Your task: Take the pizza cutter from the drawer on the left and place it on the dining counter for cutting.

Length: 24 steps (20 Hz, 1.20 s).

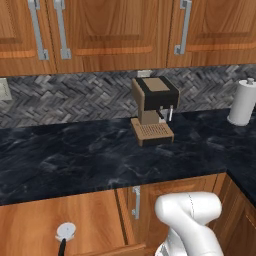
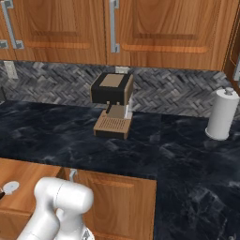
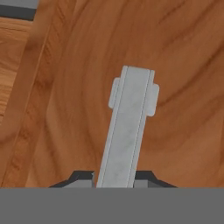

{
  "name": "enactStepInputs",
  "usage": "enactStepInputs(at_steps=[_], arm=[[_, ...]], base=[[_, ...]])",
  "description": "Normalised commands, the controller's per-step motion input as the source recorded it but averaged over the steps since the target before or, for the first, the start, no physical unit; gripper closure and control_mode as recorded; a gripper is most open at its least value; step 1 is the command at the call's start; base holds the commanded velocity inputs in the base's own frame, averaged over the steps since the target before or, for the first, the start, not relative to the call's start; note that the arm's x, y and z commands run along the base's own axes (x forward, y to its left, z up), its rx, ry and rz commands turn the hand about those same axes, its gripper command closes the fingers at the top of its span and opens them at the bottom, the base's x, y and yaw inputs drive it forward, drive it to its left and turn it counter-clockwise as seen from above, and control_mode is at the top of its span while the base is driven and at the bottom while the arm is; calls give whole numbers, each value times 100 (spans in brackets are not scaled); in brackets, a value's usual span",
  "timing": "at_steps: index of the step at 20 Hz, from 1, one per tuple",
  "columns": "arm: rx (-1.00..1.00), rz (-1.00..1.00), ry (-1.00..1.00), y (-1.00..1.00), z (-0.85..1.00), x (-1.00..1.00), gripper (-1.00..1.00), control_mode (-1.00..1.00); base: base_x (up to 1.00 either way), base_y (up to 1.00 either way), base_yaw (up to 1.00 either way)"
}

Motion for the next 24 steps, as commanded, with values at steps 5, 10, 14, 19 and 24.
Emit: enactStepInputs(at_steps=[5,10,14,19,24], arm=[[0,0,0,2,-2,-58,100,-100],[0,0,0,0,0,-7,-100,-100],[0,0,0,0,0,0,-100,-100],[0,0,1,0,0,-18,-100,-100],[0,0,0,3,0,-60,-100,-100]], base=[[0,0,0],[0,0,0],[0,0,0],[0,0,0],[0,0,0]])
